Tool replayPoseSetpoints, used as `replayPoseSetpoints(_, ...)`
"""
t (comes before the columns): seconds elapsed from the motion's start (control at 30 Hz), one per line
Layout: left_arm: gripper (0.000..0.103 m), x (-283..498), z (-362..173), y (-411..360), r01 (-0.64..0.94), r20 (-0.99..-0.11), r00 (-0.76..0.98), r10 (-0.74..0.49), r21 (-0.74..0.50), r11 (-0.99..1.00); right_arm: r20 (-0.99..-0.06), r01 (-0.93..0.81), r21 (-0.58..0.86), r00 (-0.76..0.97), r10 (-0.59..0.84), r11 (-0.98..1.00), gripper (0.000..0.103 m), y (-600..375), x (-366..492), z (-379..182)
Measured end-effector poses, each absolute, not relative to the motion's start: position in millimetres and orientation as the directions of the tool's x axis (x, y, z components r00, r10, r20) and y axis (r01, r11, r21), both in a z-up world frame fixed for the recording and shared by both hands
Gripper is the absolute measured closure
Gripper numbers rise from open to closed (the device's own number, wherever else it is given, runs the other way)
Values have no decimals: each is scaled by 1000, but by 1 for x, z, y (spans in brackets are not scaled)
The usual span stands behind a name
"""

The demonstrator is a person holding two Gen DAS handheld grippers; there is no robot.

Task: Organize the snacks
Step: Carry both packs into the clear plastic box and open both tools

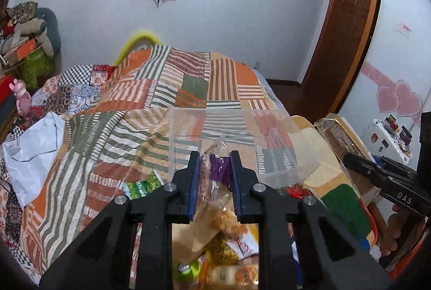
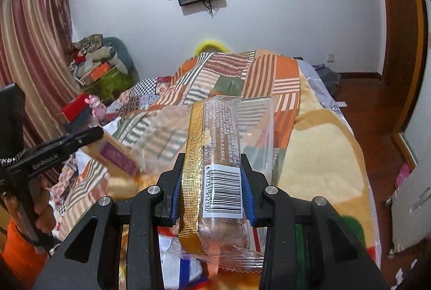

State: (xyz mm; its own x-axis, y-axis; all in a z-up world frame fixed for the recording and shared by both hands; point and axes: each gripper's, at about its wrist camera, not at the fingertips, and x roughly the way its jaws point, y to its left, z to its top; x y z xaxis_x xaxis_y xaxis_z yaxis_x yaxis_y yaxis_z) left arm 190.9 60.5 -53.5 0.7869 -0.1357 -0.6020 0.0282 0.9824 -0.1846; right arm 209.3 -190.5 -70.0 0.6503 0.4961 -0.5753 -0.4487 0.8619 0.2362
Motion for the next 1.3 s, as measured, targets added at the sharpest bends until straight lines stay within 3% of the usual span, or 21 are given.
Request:
replayPoseSetpoints(0.57,84,229,-30,70,44,-558,814,-164,-222,974,-597,-437,241,637,487,867,70,-179,259,-74)
replayPoseSetpoints(1.03,83,288,-51,63,-7,-595,797,-103,-179,984,-720,-459,174,544,431,871,70,-151,301,-106)
replayPoseSetpoints(1.1,76,294,-56,62,-22,-612,787,-76,-151,988,-736,-465,166,529,423,869,70,-146,303,-112)
replayPoseSetpoints(1.17,48,302,-65,62,-23,-653,753,-82,-151,988,-749,-468,156,518,413,870,69,-144,306,-117)
replayPoseSetpoints(1.23,42,304,-77,65,-30,-671,735,-95,-172,985,-754,-473,145,516,407,869,66,-142,307,-118)
replayPoseSetpoints(1.3,42,303,-85,64,-24,-684,723,-93,-159,987,-744,-473,133,533,403,871,66,-143,305,-114)
